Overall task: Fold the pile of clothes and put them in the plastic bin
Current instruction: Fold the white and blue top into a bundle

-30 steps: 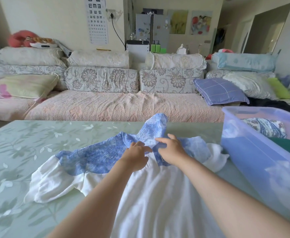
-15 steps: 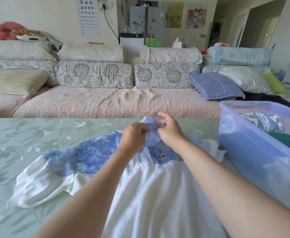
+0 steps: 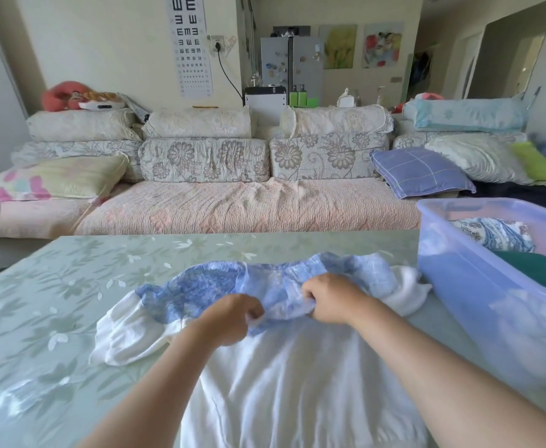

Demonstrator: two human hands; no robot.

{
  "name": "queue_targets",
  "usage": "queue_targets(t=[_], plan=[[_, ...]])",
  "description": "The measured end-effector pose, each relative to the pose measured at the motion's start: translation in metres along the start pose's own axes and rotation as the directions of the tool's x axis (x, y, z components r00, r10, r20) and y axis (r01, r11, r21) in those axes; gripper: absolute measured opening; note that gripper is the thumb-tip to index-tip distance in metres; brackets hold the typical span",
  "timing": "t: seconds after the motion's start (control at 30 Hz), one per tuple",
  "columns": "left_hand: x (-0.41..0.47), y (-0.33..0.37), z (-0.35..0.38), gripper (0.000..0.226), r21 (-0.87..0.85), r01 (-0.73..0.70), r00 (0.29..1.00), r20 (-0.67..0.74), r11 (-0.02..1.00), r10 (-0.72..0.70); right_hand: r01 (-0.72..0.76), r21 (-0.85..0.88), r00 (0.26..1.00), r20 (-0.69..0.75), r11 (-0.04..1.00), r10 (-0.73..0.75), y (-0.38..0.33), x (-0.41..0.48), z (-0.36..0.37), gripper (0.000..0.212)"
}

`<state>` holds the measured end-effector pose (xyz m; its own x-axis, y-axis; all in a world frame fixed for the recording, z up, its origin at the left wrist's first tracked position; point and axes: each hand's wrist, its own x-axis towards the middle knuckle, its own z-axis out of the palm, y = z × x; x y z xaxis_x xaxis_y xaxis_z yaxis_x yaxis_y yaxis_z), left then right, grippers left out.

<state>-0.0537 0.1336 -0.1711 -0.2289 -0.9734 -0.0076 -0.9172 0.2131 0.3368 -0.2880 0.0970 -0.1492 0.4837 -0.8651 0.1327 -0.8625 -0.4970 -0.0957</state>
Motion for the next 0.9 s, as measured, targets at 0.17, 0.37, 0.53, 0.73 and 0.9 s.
queue_targets(t=[0.17, 0.37, 0.53, 0.73, 0.9], plan=[[-0.01, -0.008, 0.01, 0.059, 0.052, -0.115, 0.989, 0.103, 0.992, 0.109, 0.103, 0.009, 0.985, 0.138, 0.995, -0.103, -0.018, -0.017, 0.019, 0.016], [0.0, 0.007, 0.015, 0.034, 0.081, -0.18, 0.961, -0.198, 0.98, 0.193, 0.165, -0.18, 0.986, 0.029, 0.97, -0.163, -0.005, -0.02, 0.019, 0.025], [0.006, 0.012, 0.007, 0.033, 0.224, -0.315, 0.819, -0.427, 0.922, 0.384, 0.101, -0.231, 0.985, -0.115, 0.968, -0.13, 0.003, -0.013, 0.012, 0.017], [0.007, 0.003, 0.03, 0.069, 0.312, -0.031, 0.985, -0.15, 0.95, 0.081, -0.072, -0.232, 0.997, -0.034, 0.97, 0.066, 0.006, -0.01, 0.028, 0.061], [0.018, 0.006, 0.025, 0.023, 0.369, 0.089, 0.975, -0.222, 0.925, -0.006, -0.159, -0.299, 0.986, 0.005, 0.941, 0.168, 0.006, 0.008, 0.035, 0.038]])
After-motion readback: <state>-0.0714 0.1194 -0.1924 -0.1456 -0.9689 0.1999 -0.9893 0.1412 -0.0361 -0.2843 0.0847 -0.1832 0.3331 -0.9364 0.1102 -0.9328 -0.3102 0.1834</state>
